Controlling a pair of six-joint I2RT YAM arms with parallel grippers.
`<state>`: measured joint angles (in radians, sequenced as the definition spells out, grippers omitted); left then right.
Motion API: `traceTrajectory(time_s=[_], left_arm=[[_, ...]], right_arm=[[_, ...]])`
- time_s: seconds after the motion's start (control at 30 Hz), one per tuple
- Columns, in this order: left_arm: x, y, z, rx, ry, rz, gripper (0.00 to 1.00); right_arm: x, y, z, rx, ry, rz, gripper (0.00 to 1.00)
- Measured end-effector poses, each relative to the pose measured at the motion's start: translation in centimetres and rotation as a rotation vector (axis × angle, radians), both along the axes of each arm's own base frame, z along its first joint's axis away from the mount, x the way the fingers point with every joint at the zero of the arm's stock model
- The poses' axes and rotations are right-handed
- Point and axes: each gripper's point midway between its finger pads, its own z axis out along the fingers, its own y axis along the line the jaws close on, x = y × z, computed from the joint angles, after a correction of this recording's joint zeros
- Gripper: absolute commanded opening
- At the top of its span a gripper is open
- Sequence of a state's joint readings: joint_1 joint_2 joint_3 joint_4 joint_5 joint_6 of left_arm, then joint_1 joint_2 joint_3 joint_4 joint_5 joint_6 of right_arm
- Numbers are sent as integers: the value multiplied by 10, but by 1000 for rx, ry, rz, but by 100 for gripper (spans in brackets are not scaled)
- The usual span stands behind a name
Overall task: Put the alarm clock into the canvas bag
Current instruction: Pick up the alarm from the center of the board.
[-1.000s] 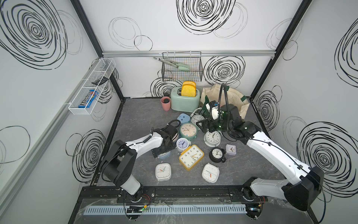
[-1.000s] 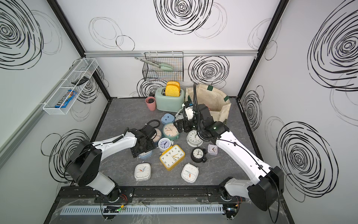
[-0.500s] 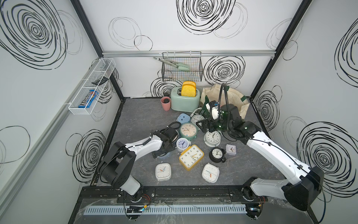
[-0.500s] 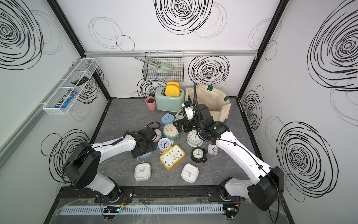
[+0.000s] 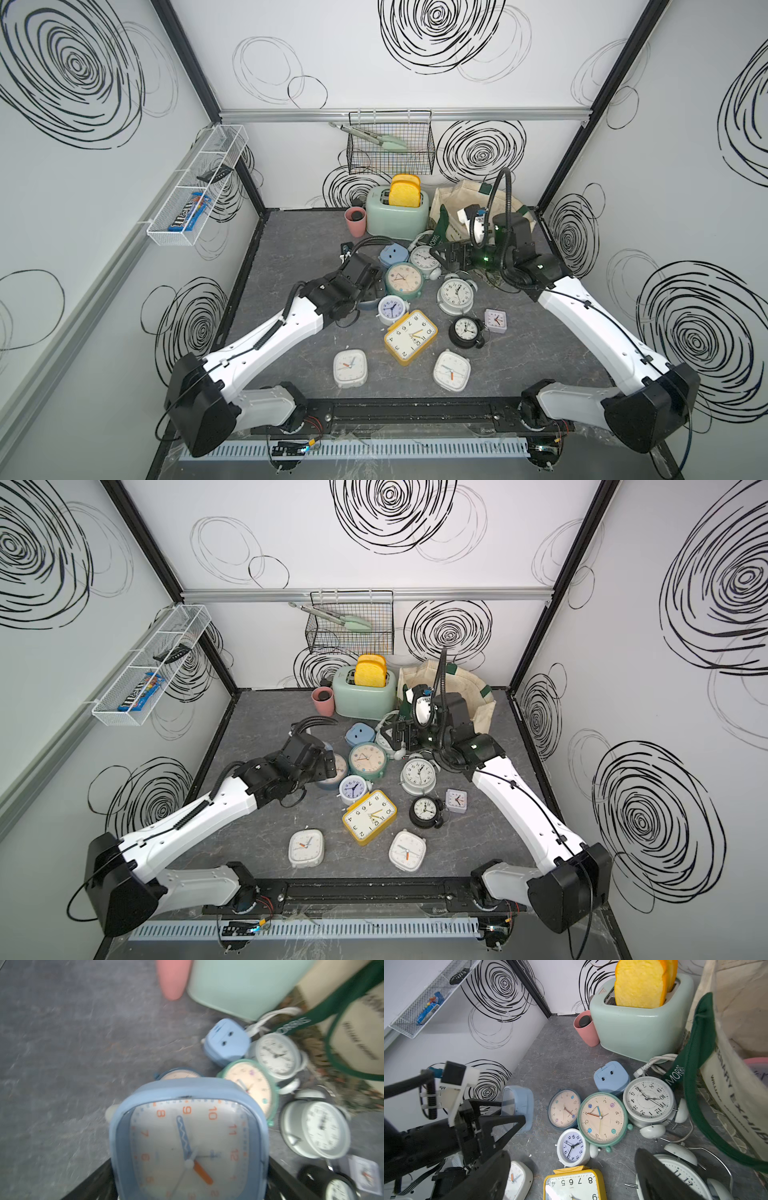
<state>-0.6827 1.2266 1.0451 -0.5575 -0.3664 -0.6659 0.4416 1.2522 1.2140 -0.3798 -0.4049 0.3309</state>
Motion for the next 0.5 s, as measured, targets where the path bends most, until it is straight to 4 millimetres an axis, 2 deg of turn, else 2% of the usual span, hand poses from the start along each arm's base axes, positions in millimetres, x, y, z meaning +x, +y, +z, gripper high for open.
traceTrajectory(time_s=[0.13,0.23,0.37,0.5], left_arm=[[7,-31,45,-62,-201,-214,95],[3,-58,68,-91,-361,-426,97],[-15,-89,71,-51,-515,-693,98],[-29,-107,75,0,-612,-869,98]], right_arm=[[-2,2,20,40,-13,26,97],[-5,4,45,65,-51,46,97],[-14,14,62,70,-74,88,97],[-30,37,56,25,-52,159,97]])
